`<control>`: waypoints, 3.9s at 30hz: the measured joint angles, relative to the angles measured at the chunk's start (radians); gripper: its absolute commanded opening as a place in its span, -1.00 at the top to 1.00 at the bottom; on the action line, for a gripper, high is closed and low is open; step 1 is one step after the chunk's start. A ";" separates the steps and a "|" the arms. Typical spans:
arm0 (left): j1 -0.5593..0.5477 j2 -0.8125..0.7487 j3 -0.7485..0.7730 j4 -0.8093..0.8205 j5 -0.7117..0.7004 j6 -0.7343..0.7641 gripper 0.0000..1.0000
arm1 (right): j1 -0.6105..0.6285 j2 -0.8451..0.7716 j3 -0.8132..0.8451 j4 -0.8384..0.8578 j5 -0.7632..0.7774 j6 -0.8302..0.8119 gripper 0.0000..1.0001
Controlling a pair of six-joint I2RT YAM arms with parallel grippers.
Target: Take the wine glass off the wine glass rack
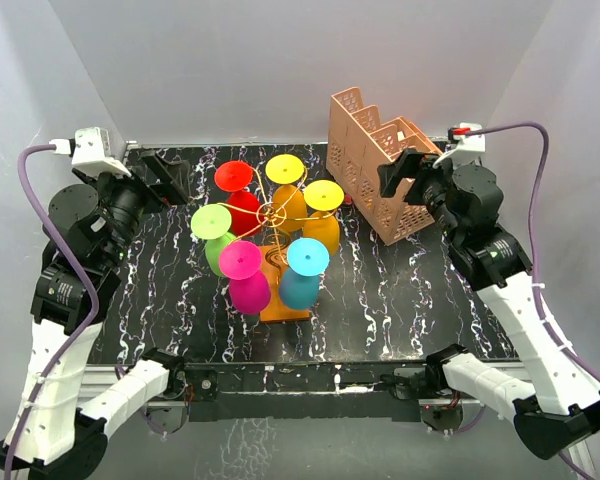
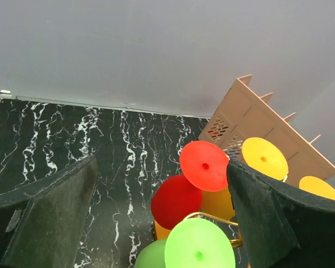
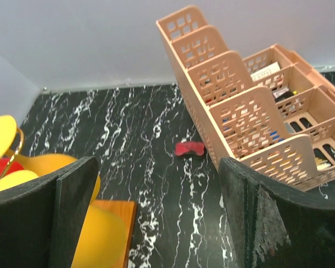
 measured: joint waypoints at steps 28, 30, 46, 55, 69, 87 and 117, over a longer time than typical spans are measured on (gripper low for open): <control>0.166 -0.052 -0.051 -0.004 0.274 -0.098 -0.94 | 0.046 0.059 0.206 -0.269 -0.167 0.100 -0.97; 0.166 -0.045 -0.050 -0.009 0.302 -0.109 -0.94 | 0.046 0.056 0.206 -0.269 -0.214 0.124 -0.97; 0.167 -0.011 -0.035 -0.030 0.461 -0.162 -0.94 | 0.049 0.101 0.183 -0.195 -0.565 0.235 -0.93; 0.167 -0.007 -0.022 -0.031 0.476 -0.162 -0.94 | 0.050 0.169 0.183 -0.187 -0.580 0.192 -0.66; 0.167 0.008 -0.016 -0.030 0.484 -0.161 -0.94 | 0.050 0.232 0.166 -0.166 -0.642 0.187 -0.27; 0.167 0.003 -0.016 -0.027 0.502 -0.161 -0.94 | 0.051 0.270 0.166 -0.136 -0.648 0.214 0.24; 0.167 -0.014 -0.016 -0.023 0.505 -0.166 -0.94 | 0.051 0.210 0.160 -0.104 -0.549 0.610 0.77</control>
